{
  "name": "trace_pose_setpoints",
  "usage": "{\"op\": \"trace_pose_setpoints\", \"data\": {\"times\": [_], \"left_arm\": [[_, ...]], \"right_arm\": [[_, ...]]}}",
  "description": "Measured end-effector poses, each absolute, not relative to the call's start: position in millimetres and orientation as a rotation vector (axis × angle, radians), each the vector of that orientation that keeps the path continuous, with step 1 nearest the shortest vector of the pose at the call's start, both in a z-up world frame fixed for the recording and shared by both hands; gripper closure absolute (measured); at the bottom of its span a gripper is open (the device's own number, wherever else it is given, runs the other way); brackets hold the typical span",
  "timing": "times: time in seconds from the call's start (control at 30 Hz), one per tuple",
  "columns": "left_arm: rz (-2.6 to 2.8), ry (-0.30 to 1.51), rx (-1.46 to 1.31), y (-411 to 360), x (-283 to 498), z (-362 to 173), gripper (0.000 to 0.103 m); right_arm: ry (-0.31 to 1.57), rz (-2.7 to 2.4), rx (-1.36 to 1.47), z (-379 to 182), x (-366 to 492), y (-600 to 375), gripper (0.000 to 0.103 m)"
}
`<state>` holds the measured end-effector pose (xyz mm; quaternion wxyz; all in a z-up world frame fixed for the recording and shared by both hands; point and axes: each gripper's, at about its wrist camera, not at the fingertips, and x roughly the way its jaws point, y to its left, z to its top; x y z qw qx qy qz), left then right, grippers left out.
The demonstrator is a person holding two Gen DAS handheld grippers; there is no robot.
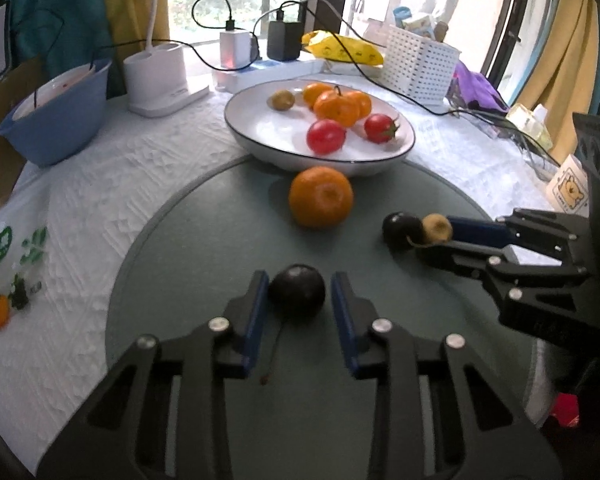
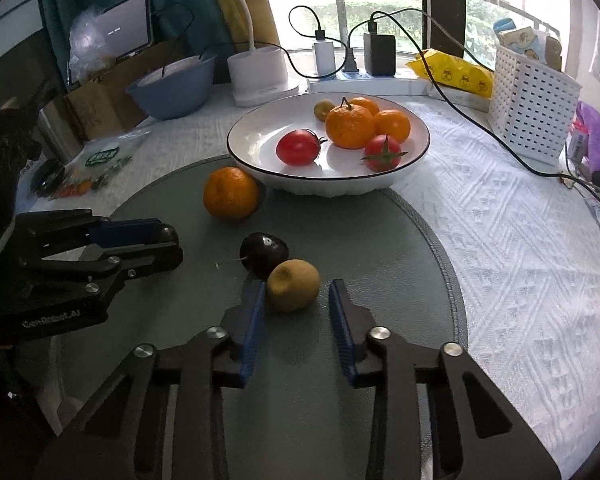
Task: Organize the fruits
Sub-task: 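Grasp a dark plum with the left tool while the right tool grasps a brown kiwi, then carry the plum to the plate with the left tool while the right tool carries the kiwi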
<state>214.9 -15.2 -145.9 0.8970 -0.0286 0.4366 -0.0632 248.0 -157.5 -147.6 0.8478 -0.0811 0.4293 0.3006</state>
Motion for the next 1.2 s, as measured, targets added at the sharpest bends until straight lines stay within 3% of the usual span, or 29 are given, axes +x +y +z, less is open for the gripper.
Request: {"op": "trace_pose_setpoints", "data": {"times": [1.2], "left_arm": [[-0.161, 0.776, -0.029, -17, 218, -96, 0.074]], "right_arm": [[0.776, 0.623, -0.169, -106, 251, -165, 0.073]]}}
